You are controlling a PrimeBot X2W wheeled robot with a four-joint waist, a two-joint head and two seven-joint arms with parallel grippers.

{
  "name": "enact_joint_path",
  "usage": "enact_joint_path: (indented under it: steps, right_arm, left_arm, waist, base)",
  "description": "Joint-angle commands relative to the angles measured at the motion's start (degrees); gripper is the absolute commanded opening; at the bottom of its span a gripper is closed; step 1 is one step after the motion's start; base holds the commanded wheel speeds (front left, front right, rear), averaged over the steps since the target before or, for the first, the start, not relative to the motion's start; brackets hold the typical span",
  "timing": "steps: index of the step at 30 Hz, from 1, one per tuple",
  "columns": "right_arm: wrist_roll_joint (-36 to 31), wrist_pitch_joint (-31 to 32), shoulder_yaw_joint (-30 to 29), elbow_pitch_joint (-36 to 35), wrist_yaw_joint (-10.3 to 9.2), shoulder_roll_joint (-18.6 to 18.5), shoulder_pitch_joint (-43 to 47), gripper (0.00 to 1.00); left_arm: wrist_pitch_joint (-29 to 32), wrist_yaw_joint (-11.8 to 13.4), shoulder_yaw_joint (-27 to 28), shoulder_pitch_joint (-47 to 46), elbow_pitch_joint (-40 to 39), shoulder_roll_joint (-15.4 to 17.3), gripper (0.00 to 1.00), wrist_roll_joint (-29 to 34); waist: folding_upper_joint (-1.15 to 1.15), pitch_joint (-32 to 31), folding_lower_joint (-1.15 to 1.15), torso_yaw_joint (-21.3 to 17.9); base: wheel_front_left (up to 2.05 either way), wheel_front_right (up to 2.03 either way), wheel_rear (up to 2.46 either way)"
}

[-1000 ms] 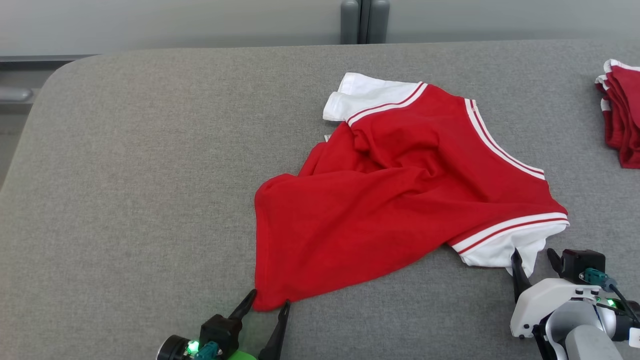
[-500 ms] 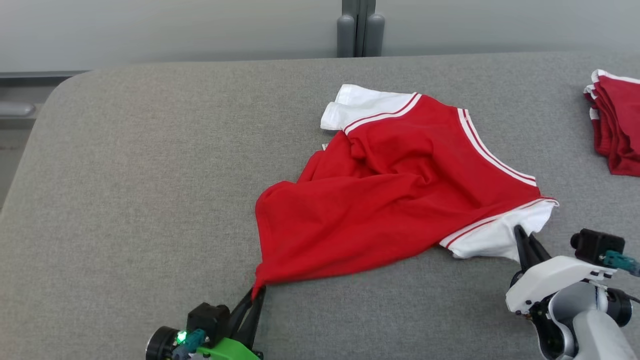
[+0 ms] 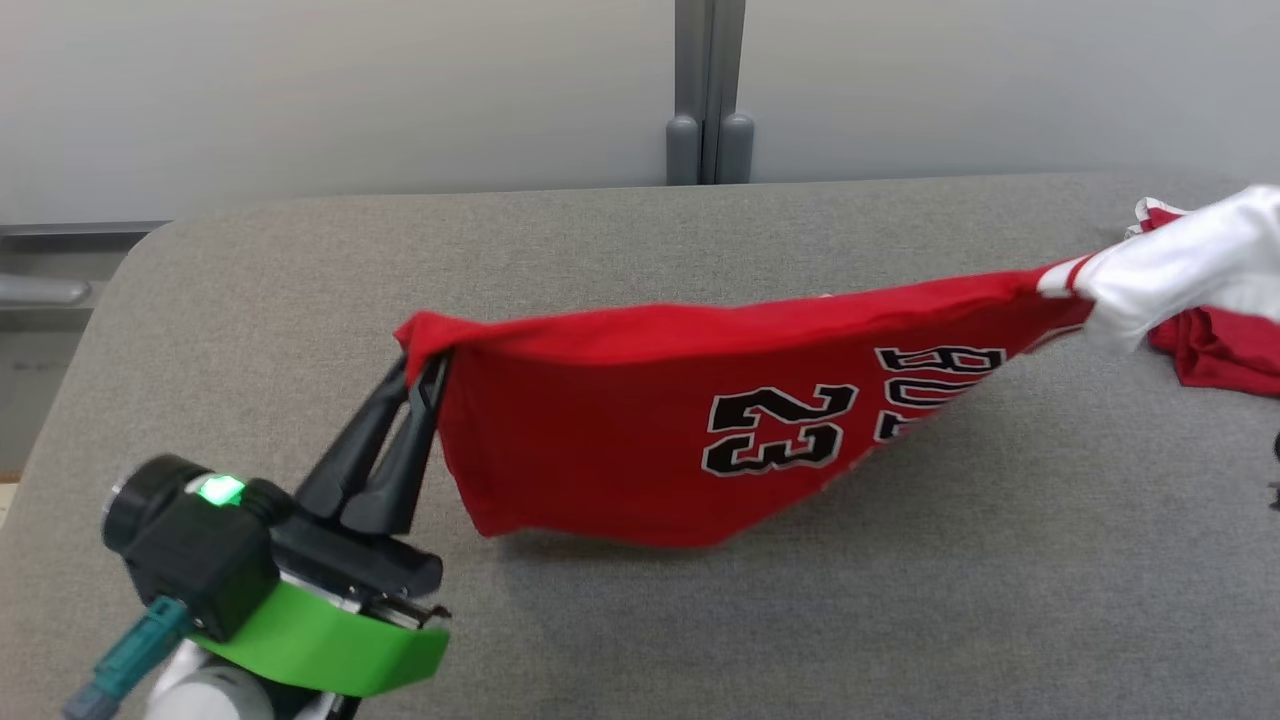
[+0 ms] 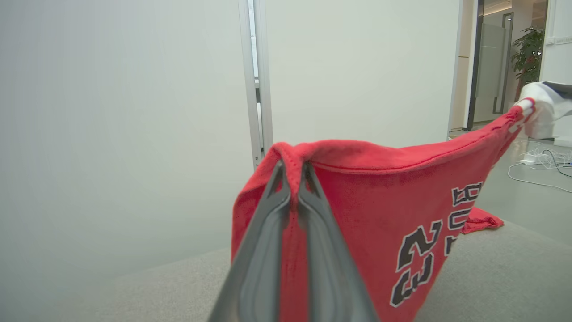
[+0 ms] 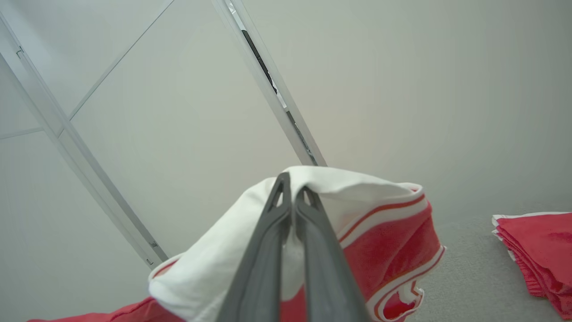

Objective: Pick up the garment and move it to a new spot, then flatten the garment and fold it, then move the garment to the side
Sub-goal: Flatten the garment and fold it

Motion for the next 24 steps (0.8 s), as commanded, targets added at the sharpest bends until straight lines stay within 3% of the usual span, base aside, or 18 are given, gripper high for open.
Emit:
enact_joint_path:
  steps: [1,7,13,19,24]
  right_arm:
    - [0.62,2.6,-1.03,-2.86,-0.01,0.24,-2.82,0.0]
    - [-1.38,12.54,-3.81,-6.8,-0.01,0.89,-16.52,0.0]
    - [-8.78,17.44,-3.01,2.1,0.0,1.09,-34.83,0.0]
    - [-15.13,11.36,-0.14,20.26,-0.01,1.05,-56.01,0.0]
    - [-17.72,1.49,0.88,35.68,-0.01,1.03,-70.42,0.0]
  left_arm:
    - [2.68,0.15,0.75,-2.59,-3.74,1.57,0.0,-0.3]
    - [13.14,-0.46,3.87,-13.2,-11.22,6.12,0.0,-5.52]
    - [17.98,-1.2,5.02,-30.28,-2.13,10.58,0.0,-12.86]
    - [14.62,-1.19,0.03,-51.3,15.13,14.12,0.0,-13.52]
    - [3.99,-1.21,-3.2,-66.58,31.65,13.3,0.0,-11.72]
  waist:
    - [0.0,0.39,0.0,-0.61]
    - [0.0,4.18,0.0,-1.76]
    - [0.0,13.79,0.0,-2.47]
    - [0.0,23.99,0.0,-2.78]
    - [0.0,28.15,0.0,-3.24]
  base:
    - [0.0,0.0,0.0]
    - [0.0,0.0,0.0]
    - [0.0,0.0,0.0]
    - [0.0,0.0,0.0]
    - [0.0,0.0,0.0]
